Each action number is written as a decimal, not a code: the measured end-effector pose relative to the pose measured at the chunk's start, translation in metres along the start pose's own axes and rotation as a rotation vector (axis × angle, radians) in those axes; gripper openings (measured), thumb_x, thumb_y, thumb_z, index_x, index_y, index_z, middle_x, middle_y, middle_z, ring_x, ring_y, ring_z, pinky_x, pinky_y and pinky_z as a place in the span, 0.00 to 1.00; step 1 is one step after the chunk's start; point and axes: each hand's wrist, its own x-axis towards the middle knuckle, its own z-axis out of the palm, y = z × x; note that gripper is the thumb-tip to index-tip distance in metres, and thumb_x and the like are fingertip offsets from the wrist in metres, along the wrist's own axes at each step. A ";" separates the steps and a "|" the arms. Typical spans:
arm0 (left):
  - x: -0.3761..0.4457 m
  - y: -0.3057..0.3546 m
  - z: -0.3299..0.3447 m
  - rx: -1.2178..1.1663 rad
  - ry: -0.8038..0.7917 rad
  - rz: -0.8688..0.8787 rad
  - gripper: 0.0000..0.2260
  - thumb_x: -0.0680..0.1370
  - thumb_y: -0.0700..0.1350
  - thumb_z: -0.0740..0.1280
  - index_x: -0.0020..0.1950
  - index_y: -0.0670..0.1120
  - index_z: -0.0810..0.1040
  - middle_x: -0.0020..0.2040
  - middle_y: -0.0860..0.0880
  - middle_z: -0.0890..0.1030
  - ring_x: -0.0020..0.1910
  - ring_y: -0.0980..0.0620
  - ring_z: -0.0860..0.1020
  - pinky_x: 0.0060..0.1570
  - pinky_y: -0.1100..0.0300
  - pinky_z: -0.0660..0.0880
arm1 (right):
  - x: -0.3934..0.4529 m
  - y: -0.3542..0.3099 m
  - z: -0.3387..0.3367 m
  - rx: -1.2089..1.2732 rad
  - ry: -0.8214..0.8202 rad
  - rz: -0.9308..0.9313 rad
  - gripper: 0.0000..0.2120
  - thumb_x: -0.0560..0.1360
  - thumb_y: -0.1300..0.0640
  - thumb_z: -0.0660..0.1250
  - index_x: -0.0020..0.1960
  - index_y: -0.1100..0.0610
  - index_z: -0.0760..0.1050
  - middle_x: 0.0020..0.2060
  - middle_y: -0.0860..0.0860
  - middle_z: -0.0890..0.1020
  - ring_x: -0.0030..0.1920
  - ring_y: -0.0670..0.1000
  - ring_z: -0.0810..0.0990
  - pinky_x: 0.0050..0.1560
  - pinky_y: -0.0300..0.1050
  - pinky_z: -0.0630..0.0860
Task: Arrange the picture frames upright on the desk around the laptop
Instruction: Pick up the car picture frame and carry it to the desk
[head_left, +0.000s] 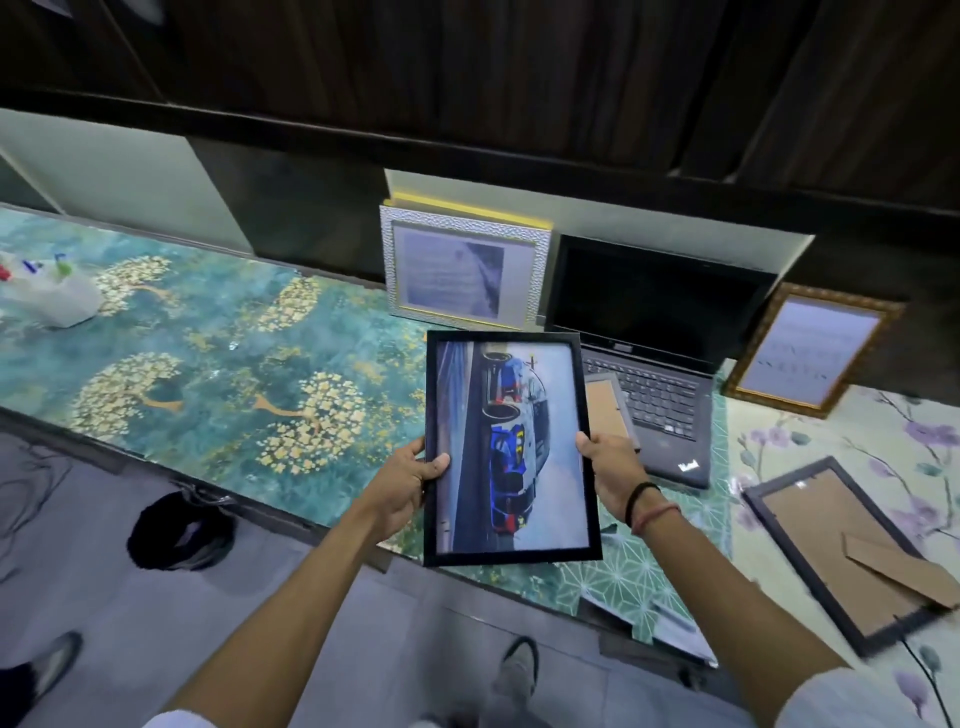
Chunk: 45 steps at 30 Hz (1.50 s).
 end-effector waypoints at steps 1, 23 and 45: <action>0.007 0.002 -0.004 -0.003 0.024 0.002 0.18 0.82 0.33 0.64 0.72 0.41 0.73 0.65 0.38 0.82 0.59 0.42 0.82 0.52 0.53 0.84 | 0.009 0.000 0.006 -0.019 -0.007 0.017 0.15 0.82 0.62 0.62 0.56 0.76 0.74 0.52 0.65 0.83 0.51 0.59 0.81 0.60 0.55 0.76; 0.114 0.058 -0.137 0.516 0.480 -0.051 0.16 0.77 0.31 0.71 0.62 0.44 0.79 0.57 0.48 0.81 0.55 0.47 0.79 0.56 0.56 0.76 | 0.090 -0.009 0.168 -0.892 0.003 0.111 0.15 0.76 0.61 0.66 0.35 0.57 0.64 0.32 0.52 0.69 0.31 0.50 0.66 0.29 0.43 0.61; 0.182 0.048 -0.146 1.059 0.445 -0.062 0.20 0.72 0.35 0.71 0.26 0.45 0.65 0.26 0.48 0.68 0.25 0.49 0.67 0.25 0.61 0.58 | 0.131 -0.004 0.189 -1.249 0.120 0.107 0.16 0.76 0.64 0.63 0.33 0.56 0.62 0.30 0.52 0.69 0.29 0.51 0.68 0.25 0.41 0.63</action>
